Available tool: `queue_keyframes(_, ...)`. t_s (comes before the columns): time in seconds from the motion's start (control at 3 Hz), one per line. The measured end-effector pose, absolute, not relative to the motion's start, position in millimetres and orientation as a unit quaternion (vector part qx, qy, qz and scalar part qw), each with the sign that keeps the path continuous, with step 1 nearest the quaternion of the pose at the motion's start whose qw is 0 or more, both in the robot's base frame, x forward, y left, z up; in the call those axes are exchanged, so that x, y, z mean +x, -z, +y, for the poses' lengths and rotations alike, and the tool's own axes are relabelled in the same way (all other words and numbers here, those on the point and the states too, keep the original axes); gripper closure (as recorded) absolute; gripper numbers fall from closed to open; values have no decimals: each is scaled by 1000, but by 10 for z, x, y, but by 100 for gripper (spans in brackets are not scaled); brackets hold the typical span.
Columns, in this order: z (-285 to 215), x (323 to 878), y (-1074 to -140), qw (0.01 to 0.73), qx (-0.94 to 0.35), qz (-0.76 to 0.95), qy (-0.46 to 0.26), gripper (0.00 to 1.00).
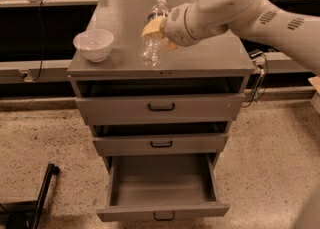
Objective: Pick water bottle from bottom drawer and place on counter
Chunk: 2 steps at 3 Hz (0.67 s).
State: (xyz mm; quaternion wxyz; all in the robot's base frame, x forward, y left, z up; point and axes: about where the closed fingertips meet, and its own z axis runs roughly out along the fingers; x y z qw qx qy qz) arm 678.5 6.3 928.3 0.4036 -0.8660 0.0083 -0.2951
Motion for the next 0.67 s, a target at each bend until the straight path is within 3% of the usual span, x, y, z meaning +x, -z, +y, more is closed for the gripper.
queue_keyframes(0.67, 77, 7431, -8706, 336, -922, -17, 189, 100)
